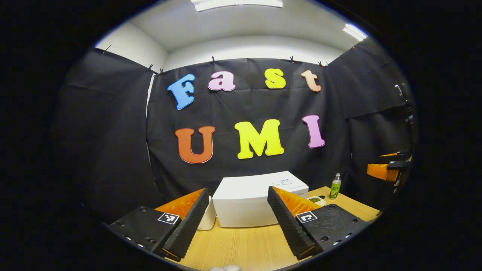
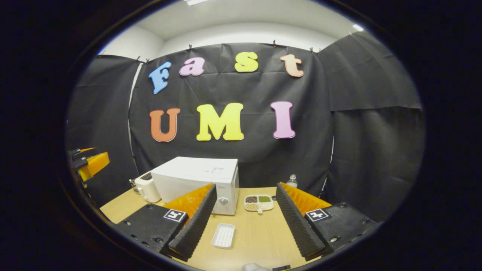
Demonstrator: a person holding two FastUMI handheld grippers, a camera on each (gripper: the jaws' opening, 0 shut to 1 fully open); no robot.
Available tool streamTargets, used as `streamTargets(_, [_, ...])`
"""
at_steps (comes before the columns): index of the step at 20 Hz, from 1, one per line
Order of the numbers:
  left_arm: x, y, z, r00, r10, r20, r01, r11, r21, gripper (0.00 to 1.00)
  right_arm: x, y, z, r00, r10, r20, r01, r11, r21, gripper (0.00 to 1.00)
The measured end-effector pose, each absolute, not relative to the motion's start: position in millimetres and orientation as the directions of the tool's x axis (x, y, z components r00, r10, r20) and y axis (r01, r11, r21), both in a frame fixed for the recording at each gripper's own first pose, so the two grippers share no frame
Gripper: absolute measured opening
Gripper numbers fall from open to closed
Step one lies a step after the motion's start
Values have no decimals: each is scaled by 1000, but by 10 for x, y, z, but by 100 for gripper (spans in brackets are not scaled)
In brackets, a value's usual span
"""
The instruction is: Open the microwave oven with the left hand, put the food in, and close the microwave oven.
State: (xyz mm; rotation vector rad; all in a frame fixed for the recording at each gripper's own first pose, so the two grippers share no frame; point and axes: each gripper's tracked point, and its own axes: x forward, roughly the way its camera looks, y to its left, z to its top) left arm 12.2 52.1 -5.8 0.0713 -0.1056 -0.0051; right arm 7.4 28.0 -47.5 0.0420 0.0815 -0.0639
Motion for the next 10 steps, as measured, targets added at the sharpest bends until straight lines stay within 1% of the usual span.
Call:
streamTargets(1, [138, 530, -54, 994, -6, 105, -1, 997, 72, 96, 72, 279, -453, 995, -60, -81, 64, 997, 46, 100])
streamTargets(2, [154, 524, -40, 994, -8, 106, 1, 998, 70, 96, 76, 269, -423, 995, -62, -79, 66, 997, 49, 92])
streamTargets(3, [158, 520, -33, 994, -10, 109, 3, 998, 65, 96, 95, 249, -402, 995, -65, -76, 69, 996, 47, 92])
streamTargets(5, [178, 515, -5, 993, -15, 117, 7, 998, 65, 96, 100, 238, -321, 996, -69, -64, 72, 996, 47, 92])
streamTargets(6, [181, 525, 1, 993, -14, 120, 6, 998, 66, 96, 113, 240, -290, 996, -70, -58, 73, 996, 45, 100])
streamTargets(7, [190, 519, -6, 993, -17, 116, 9, 998, 66, 96, 117, 238, -269, 996, -72, -53, 74, 996, 40, 100])
streamTargets(8, [196, 520, -1, 993, -17, 119, 10, 998, 64, 96, 119, 244, -250, 996, -71, -49, 73, 997, 36, 92])
streamTargets(10, [208, 535, 36, 992, -18, 123, 11, 998, 61, 96, 145, 240, -220, 996, -71, -45, 73, 997, 34, 92])
